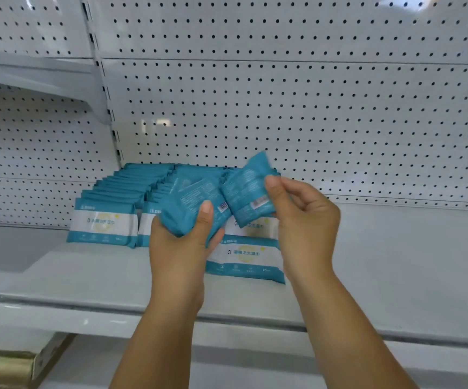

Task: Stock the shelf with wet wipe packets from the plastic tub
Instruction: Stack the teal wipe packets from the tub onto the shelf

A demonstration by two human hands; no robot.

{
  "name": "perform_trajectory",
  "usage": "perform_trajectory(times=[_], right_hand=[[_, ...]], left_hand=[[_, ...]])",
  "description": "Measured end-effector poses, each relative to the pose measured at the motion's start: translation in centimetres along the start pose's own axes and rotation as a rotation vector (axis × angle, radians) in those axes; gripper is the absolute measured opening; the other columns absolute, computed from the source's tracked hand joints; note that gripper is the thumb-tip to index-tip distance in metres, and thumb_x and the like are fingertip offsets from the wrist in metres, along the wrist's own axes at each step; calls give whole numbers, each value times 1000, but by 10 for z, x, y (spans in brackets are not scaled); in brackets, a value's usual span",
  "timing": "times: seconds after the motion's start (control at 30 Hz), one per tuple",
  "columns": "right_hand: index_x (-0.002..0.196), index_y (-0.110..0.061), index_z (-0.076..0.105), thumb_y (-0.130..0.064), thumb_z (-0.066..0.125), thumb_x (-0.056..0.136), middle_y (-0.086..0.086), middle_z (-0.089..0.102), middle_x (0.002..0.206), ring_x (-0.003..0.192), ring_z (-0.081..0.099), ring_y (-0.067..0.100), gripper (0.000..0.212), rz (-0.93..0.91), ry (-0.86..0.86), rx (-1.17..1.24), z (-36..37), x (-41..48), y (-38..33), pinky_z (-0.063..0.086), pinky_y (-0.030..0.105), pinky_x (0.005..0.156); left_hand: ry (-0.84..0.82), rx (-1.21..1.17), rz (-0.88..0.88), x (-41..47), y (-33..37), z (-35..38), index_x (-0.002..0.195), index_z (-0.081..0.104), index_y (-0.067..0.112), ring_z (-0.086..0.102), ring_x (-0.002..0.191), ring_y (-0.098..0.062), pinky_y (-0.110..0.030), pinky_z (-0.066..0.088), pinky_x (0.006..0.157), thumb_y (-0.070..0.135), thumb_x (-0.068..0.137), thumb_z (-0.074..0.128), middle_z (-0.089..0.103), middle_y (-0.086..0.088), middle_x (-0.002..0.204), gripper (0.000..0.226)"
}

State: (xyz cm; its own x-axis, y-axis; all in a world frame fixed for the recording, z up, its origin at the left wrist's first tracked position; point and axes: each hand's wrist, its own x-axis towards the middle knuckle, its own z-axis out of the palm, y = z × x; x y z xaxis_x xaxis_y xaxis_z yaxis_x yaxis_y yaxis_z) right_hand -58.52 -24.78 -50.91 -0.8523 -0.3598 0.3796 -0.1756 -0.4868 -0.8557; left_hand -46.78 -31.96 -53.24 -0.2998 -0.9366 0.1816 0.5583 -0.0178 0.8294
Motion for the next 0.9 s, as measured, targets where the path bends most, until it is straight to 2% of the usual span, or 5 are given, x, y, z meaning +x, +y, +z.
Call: perform_trajectory(times=[0.3, 0.5, 0.7, 0.77, 0.9], right_hand=[[102, -9, 75, -21, 63, 97, 1, 79, 88, 87, 75, 13, 18, 86, -312, -58, 24, -22, 7, 59, 23, 78], [105, -5, 69, -20, 61, 99, 9, 77, 91, 87, 75, 22, 18, 125, -275, 24, 21, -17, 2, 61, 29, 78], [110, -26, 66, -38, 79, 83, -11, 69, 105, 93, 65, 0, 33, 72, -153, -303, 9, -2, 13, 52, 18, 82], [111, -25, 65, -43, 79, 81, -8, 71, 106, 95, 67, 3, 37, 178, -196, -307, 10, -5, 15, 56, 23, 85], [99, -18, 72, -32, 76, 88, 0, 77, 93, 89, 74, 17, 19, 234, -230, -212, 11, -5, 18, 61, 39, 85]], left_hand=[[-60, -21, -81, -2, 10, 8, 130, 59, 19, 71, 110, -20, -45, 55, 97, 59, 69, 75, 73, -2, 120, 74], [-4, -76, -106, 7, 8, -4, 128, 61, 19, 72, 107, -20, -38, 61, 84, 13, 93, 69, 75, -2, 116, 36], [-21, -167, -116, 12, 12, -11, 134, 57, 16, 72, 108, -22, -37, 62, 81, 9, 95, 65, 73, -4, 121, 40], [-28, -191, -126, 12, 11, -10, 134, 57, 15, 72, 109, -23, -36, 62, 80, 7, 95, 65, 73, -5, 121, 41], [-33, -198, -141, 12, 10, -9, 133, 58, 15, 72, 108, -24, -37, 63, 79, 7, 91, 68, 74, -5, 119, 45]])
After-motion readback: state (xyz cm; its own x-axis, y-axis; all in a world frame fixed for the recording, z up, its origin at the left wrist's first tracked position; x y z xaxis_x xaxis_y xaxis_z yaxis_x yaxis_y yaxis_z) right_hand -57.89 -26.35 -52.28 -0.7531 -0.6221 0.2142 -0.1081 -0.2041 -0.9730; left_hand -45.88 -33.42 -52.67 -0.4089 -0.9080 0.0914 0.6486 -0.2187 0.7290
